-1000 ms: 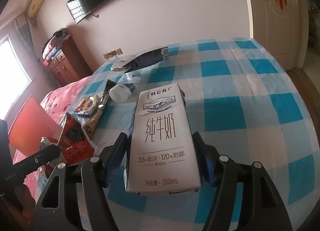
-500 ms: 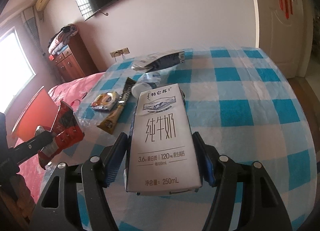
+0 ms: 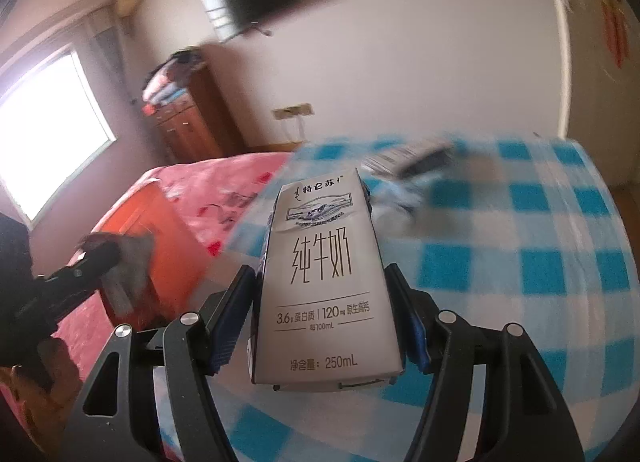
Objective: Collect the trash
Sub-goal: 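Lift the chip bag and milk carton and carry both toward the orange bucket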
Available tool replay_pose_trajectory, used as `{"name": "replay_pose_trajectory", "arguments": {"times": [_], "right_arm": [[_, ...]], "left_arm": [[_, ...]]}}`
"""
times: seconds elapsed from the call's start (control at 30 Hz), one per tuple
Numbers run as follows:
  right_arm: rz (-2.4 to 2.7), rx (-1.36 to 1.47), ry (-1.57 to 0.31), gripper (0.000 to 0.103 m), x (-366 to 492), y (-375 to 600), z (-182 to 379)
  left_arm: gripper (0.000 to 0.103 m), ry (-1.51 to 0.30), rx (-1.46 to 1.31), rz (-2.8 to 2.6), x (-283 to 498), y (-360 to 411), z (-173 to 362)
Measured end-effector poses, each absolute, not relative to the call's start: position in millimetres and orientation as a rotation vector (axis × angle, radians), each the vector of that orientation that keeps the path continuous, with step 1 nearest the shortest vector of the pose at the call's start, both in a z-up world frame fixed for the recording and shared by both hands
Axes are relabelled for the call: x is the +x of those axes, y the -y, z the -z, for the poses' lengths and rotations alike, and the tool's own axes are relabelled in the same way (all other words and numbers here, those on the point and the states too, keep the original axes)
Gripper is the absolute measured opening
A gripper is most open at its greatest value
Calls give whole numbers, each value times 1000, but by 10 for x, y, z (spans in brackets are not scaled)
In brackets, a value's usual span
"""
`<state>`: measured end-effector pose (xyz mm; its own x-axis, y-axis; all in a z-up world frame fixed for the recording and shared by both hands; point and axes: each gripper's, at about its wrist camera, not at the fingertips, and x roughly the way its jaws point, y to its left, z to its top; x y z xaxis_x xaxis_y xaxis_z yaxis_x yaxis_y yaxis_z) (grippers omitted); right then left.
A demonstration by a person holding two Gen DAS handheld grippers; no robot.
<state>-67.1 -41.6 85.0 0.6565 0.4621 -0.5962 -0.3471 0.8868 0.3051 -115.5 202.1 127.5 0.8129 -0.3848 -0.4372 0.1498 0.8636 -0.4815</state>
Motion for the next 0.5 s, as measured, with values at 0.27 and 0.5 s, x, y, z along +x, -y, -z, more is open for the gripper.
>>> {"name": "replay_pose_trajectory", "arguments": {"times": [0.27,0.5], "right_arm": [[-547,118,-685,66,-676,-59,-1046],[-508,122,-739,66,-645,32,-781]], "left_arm": [[24,-640,-442,277,-1063,-2184,-971],[25,-682,-490,305,-951,-2100,-560]]}}
